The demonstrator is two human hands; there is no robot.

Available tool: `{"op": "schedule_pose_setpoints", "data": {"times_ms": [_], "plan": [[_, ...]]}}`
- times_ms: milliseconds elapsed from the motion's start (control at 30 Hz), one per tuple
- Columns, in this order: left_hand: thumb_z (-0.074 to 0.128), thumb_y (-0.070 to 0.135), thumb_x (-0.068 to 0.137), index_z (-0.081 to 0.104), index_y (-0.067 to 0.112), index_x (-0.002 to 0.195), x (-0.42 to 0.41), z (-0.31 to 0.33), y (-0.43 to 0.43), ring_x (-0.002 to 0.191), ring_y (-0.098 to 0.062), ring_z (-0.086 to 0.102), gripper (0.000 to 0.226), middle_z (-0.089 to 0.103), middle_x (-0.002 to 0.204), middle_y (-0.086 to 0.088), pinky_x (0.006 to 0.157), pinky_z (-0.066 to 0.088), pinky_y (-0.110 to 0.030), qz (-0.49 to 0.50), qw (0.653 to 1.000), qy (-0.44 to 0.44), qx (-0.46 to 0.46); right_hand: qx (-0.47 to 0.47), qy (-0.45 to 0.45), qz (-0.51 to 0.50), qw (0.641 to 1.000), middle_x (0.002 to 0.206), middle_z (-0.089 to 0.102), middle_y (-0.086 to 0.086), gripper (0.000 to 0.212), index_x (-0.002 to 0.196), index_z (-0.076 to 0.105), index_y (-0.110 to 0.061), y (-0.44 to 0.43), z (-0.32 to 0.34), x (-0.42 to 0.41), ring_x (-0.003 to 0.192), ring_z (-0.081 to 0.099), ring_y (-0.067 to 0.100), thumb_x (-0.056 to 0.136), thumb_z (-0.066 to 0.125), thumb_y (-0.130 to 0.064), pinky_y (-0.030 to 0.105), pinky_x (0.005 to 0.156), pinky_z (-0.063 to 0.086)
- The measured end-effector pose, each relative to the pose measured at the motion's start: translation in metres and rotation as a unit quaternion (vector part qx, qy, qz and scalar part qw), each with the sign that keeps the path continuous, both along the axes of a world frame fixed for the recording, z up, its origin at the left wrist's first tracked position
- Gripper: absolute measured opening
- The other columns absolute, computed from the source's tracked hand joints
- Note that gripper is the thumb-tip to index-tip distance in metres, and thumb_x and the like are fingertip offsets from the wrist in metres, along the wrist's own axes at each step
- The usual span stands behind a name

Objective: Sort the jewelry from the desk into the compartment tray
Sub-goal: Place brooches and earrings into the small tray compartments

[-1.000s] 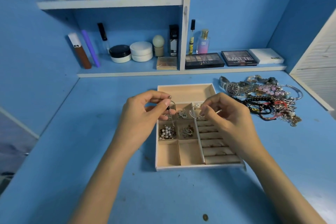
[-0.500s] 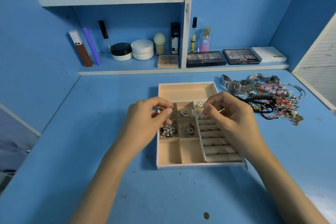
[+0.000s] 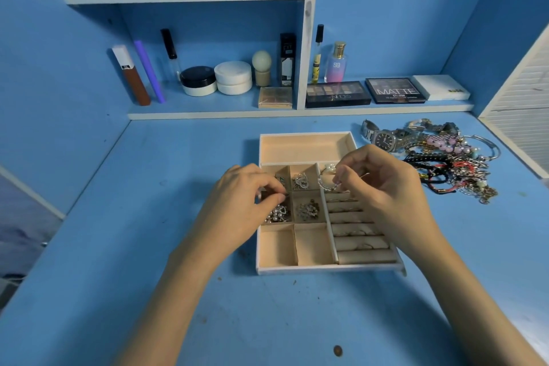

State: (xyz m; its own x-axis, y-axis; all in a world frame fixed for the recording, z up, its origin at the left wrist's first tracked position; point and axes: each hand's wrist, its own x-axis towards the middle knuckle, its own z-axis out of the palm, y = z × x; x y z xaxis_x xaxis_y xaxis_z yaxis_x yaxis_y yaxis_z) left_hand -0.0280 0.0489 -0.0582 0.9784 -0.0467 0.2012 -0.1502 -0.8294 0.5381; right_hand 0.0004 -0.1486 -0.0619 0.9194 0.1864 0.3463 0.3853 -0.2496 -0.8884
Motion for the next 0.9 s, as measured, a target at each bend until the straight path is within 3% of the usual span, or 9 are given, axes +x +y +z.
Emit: {"op": "schedule_pose_setpoints", "data": {"times_ms": [133, 233, 433, 533, 667, 900], "plan": [[0.061, 0.032, 0.085, 0.072, 0.030, 0.092, 0.000, -0.006, 0.001, 0.090, -0.007, 0.041, 0.013, 0.054, 0.087, 0.014, 0.068, 0.025, -0.015, 0.001, 0.999, -0.007, 0.032, -0.004, 0.004, -0.002, 1.000, 0.069, 0.066, 0.005, 0.009, 0.077, 0.062, -0.015, 0.000, 0.000, 0.001, 0.065, 0.059, 0.024, 0.085, 0.064, -0.011, 0.026, 0.058, 0.047], [0.059, 0.036, 0.085, 0.072, 0.030, 0.093, 0.000, -0.010, 0.002, 0.094, -0.008, 0.042, 0.016, 0.055, 0.089, 0.012, 0.071, 0.029, -0.016, -0.009, 0.999, -0.013, 0.032, -0.012, 0.005, -0.003, 1.000, 0.070, 0.066, 0.005, 0.008, 0.078, 0.063, -0.014, 0.000, 0.001, 0.000, 0.064, 0.060, 0.021, 0.085, 0.063, -0.009, 0.023, 0.058, 0.046], [0.059, 0.036, 0.085, 0.067, 0.025, 0.073, 0.005, -0.016, 0.002, 0.070, -0.004, 0.048, 0.019, 0.056, 0.069, 0.014, 0.061, 0.032, -0.009, 0.024, 0.985, -0.082, -0.152, -0.044, 0.000, -0.004, 0.999, 0.067, 0.066, 0.005, 0.010, 0.077, 0.063, -0.017, 0.002, 0.001, -0.001, 0.063, 0.058, 0.019, 0.084, 0.064, -0.011, 0.023, 0.058, 0.046], [0.054, 0.042, 0.083, 0.069, 0.022, 0.078, 0.007, -0.018, 0.001, 0.068, -0.007, 0.050, 0.025, 0.062, 0.070, 0.011, 0.059, 0.033, -0.012, 0.049, 0.969, -0.084, -0.226, -0.058, 0.006, 0.017, 0.998, 0.061, 0.064, 0.003, 0.010, 0.074, 0.064, -0.014, 0.008, 0.004, -0.006, 0.058, 0.056, 0.018, 0.082, 0.065, -0.008, 0.020, 0.054, 0.045], [0.052, 0.044, 0.082, 0.069, 0.023, 0.082, 0.010, -0.019, 0.002, 0.075, -0.016, 0.055, 0.027, 0.067, 0.075, 0.006, 0.058, 0.036, -0.014, 0.066, 0.959, -0.065, -0.269, -0.092, 0.023, 0.082, 0.992, 0.058, 0.062, -0.008, 0.013, 0.071, 0.062, -0.015, 0.022, 0.007, -0.016, 0.055, 0.055, 0.003, 0.079, 0.067, -0.006, 0.012, 0.055, 0.041], [0.056, 0.036, 0.086, 0.069, 0.024, 0.083, 0.008, -0.018, 0.002, 0.081, -0.020, 0.057, 0.018, 0.067, 0.076, 0.001, 0.060, 0.038, -0.015, 0.068, 0.950, -0.055, -0.301, -0.233, -0.058, 0.142, 0.960, 0.058, 0.058, -0.010, 0.008, 0.073, 0.065, -0.014, 0.047, 0.002, -0.032, 0.060, 0.054, 0.004, 0.079, 0.065, -0.008, 0.008, 0.054, 0.038]]}}
